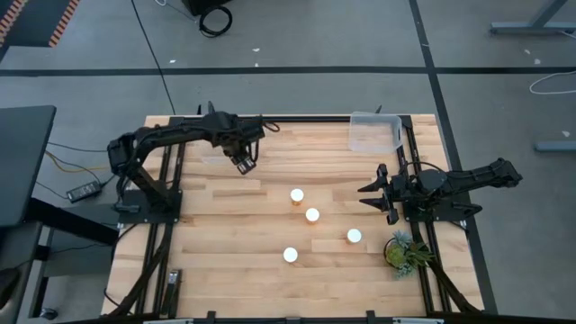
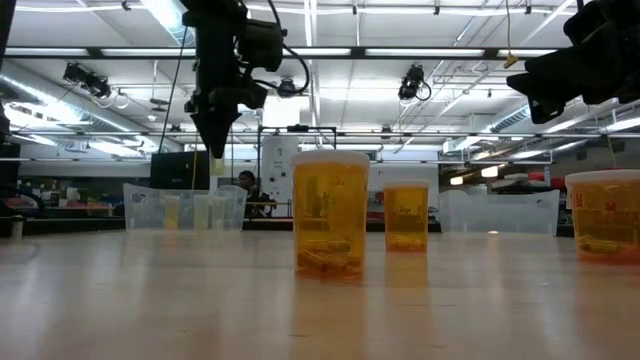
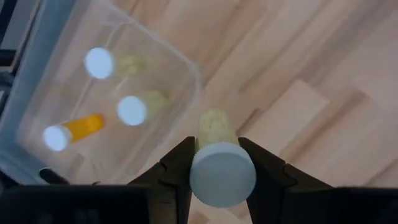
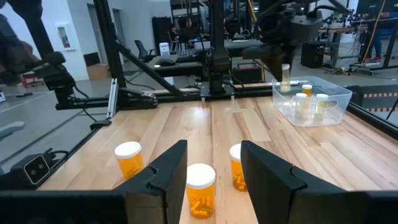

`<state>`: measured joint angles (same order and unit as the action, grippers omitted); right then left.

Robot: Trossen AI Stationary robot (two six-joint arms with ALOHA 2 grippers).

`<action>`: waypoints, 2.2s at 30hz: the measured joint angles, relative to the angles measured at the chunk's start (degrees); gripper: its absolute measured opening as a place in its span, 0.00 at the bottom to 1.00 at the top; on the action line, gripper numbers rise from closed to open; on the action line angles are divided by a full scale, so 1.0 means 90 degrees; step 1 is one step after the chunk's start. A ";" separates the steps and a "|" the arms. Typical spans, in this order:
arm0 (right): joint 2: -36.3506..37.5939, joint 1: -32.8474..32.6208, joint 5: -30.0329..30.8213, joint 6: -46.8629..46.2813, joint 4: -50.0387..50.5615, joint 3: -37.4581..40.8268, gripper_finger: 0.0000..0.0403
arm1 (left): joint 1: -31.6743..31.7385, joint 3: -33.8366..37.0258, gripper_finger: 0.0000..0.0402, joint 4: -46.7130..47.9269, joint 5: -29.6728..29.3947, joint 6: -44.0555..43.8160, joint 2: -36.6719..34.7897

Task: Pick and place medicine bottles into bin by pill shape (circle, oval)
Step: Put the yellow tablet bottle into the left transparent bin

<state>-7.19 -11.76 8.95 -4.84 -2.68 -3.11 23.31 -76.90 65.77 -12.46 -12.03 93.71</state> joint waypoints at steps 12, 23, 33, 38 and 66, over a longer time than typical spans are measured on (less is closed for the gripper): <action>-0.0001 0.0001 0.0000 0.0000 -0.0002 0.0000 0.39 | 0.0851 0.0003 0.30 0.0151 -0.0404 0.0320 0.0000; -0.0001 0.0000 0.0000 0.0000 0.0000 0.0000 0.39 | 0.1418 0.0005 0.30 0.0350 -0.0453 0.0279 0.0000; 0.0000 0.0000 0.0000 0.0000 0.0000 0.0000 0.39 | 0.1844 0.1020 0.31 0.0193 -0.0450 -0.0187 0.0002; -0.0001 0.0001 0.0000 0.0000 0.0000 0.0000 0.39 | 0.2090 0.1484 0.31 -0.0203 -0.0451 -0.0191 0.0002; -0.0001 0.0001 0.0000 0.0000 0.0000 0.0000 0.39 | 0.2246 0.1516 0.31 -0.0951 0.0079 -0.1732 0.0002</action>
<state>-7.20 -11.75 8.95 -4.84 -2.68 -3.11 43.52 -63.26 57.21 -11.75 -27.62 93.73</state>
